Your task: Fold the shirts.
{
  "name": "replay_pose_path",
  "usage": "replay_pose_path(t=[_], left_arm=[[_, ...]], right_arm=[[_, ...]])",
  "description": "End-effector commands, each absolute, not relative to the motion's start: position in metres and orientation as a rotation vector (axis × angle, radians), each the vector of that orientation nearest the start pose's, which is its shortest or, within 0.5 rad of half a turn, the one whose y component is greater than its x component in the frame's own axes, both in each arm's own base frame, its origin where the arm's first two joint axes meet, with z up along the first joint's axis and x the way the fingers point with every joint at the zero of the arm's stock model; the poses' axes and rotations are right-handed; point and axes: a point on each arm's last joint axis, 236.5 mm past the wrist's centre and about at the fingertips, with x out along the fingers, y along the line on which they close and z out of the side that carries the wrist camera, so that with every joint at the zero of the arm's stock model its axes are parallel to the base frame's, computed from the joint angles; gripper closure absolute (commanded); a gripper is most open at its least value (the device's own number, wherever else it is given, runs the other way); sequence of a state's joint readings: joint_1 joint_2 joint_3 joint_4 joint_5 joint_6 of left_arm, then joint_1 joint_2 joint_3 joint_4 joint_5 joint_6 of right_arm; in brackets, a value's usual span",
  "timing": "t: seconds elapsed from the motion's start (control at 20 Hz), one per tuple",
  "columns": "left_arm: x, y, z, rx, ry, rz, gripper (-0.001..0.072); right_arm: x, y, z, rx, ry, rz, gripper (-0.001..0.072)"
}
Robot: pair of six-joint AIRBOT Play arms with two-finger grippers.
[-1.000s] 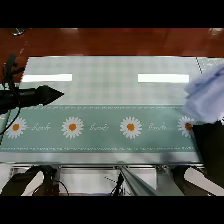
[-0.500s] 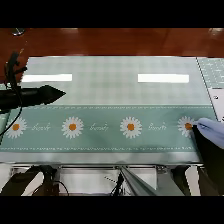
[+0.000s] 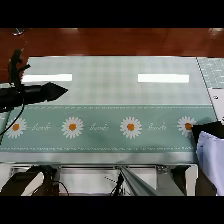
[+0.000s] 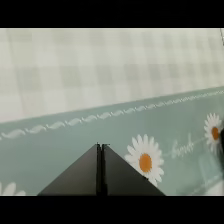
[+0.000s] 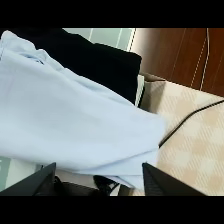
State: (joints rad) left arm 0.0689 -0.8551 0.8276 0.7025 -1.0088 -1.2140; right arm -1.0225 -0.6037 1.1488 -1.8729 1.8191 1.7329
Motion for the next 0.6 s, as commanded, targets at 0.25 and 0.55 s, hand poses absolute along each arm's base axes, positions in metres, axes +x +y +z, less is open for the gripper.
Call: replay_pose_path(t=[0.25, 0.55], left_arm=[[0.401, -0.099, 0.254, -0.530, 0.573, -0.540, 0.0684], [0.356, -0.174, 0.181, -0.250, 0.845, -0.707, 0.0685]], right_arm=[[0.300, -0.130, 0.266, 0.751, 0.628, -0.197, 0.0691], [0.355, 0.012, 0.177, 0.173, 0.878, 0.059, 0.0690]])
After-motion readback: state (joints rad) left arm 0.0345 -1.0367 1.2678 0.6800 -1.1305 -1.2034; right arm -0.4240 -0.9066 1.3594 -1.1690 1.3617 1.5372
